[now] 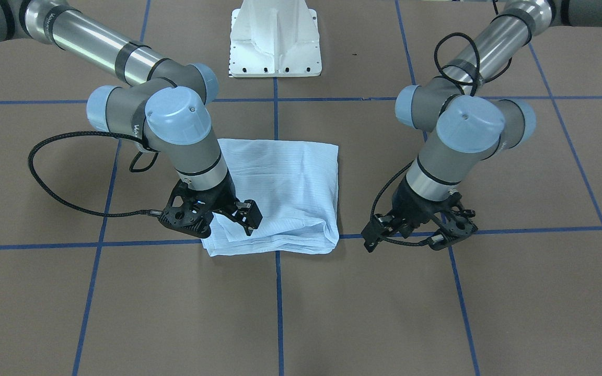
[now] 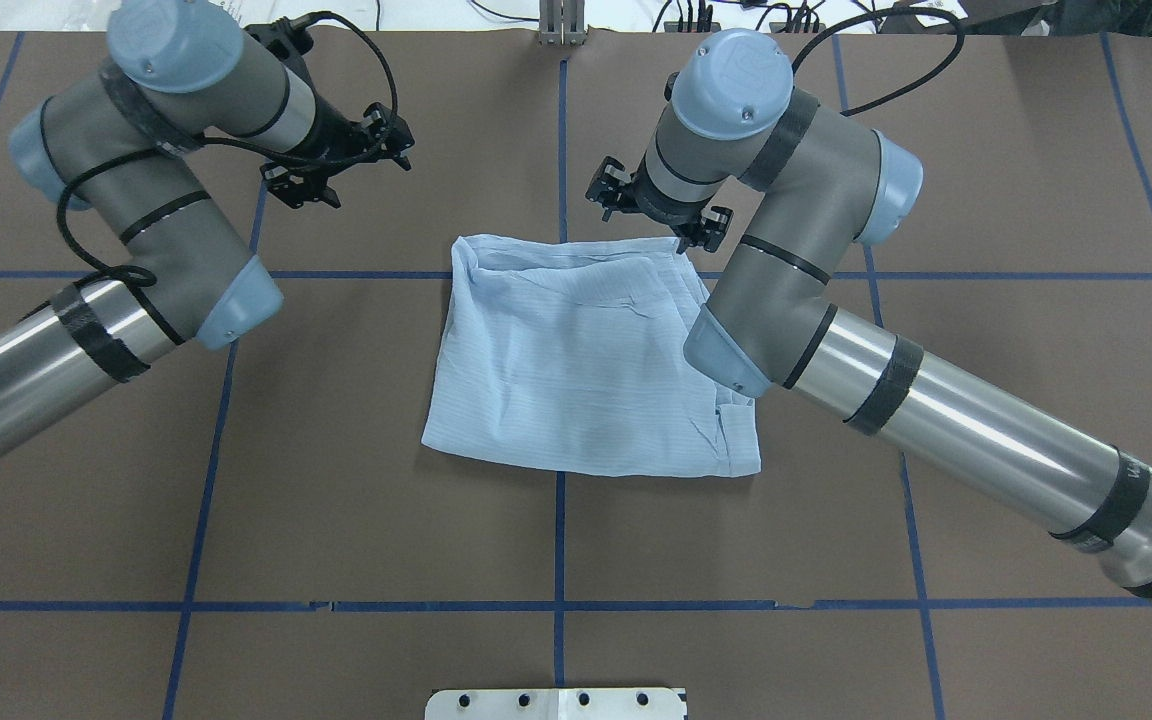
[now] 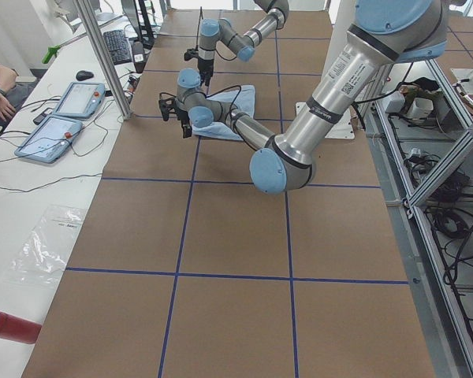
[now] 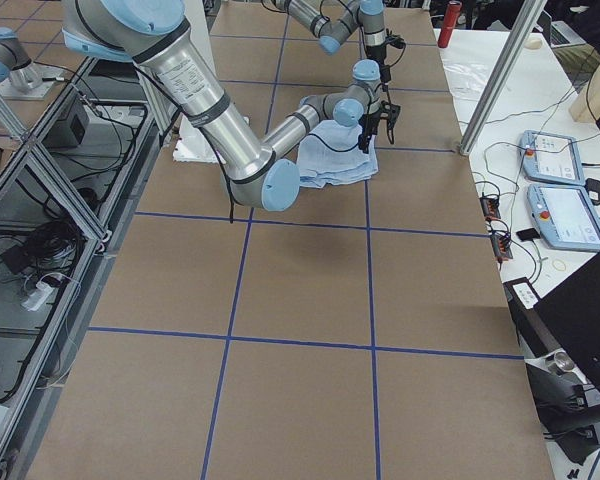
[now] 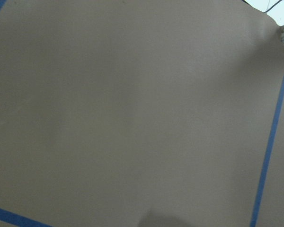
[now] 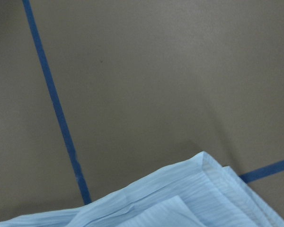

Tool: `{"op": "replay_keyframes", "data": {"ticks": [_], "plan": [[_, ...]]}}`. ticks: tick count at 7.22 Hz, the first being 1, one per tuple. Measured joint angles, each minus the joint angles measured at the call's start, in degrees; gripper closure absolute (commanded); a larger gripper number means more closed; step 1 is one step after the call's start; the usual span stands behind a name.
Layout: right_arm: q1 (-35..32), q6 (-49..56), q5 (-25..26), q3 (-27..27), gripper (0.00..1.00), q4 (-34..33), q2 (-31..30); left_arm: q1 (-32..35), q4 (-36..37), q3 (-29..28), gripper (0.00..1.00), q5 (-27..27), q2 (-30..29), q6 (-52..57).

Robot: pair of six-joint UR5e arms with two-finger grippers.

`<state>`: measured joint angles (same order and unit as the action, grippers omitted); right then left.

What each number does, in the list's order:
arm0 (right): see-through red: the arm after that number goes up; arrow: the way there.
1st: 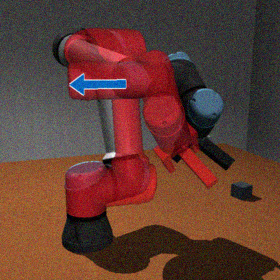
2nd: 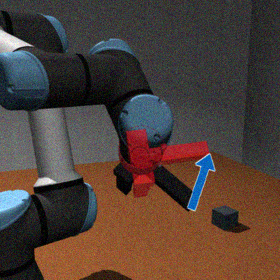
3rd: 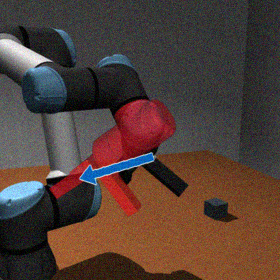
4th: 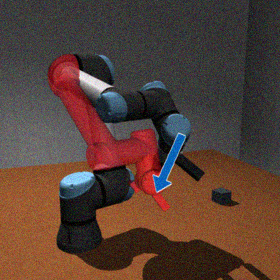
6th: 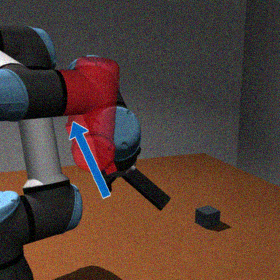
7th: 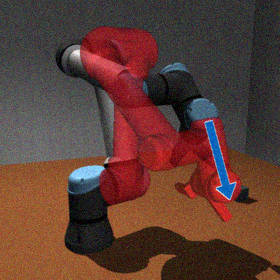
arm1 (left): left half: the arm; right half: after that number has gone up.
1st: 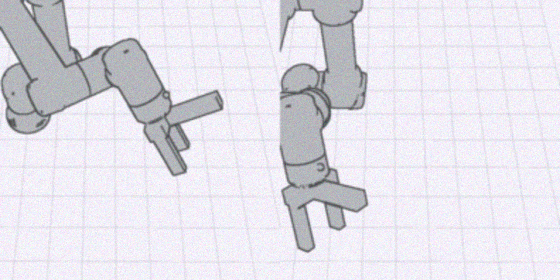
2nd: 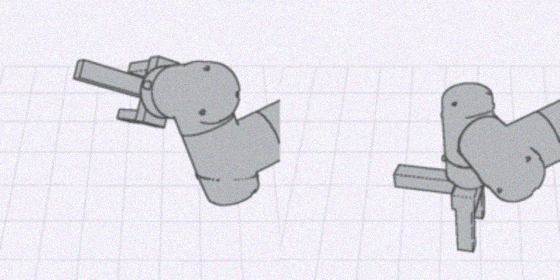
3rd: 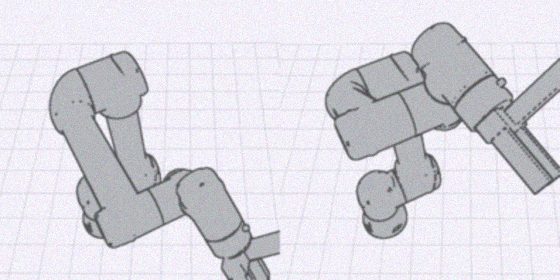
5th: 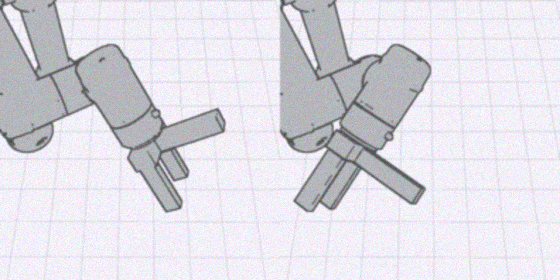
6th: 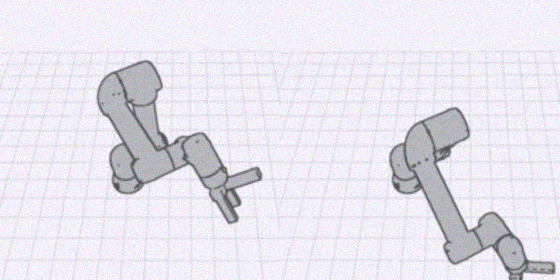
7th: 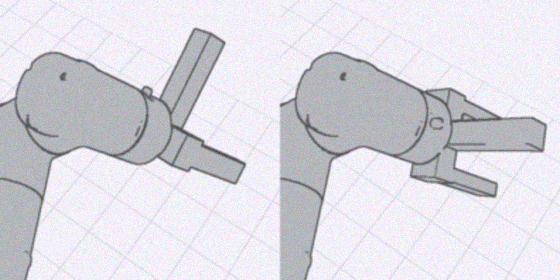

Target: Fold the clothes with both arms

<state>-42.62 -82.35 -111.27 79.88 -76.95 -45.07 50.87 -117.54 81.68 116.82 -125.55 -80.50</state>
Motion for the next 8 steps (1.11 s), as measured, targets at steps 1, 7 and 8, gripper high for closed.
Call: {"op": "replay_keyframes", "data": {"ticks": [1,7,8], "plan": [[-2.9,6.2,-1.6,2.6,0.0,-3.5,-1.6,2.5,1.1,4.2,0.01,1.2,4.1,6.8],[-29.0,65.5,-14.4,16.9,0.0,-18.7,-26.3,24.6,14.7,15.1,0.01,7.7,22.3,62.9],[-33.0,74.7,-15.9,16.8,0.0,-18.9,-30.3,28.2,15.4,15.1,0.01,8.3,24.8,71.7]]}}
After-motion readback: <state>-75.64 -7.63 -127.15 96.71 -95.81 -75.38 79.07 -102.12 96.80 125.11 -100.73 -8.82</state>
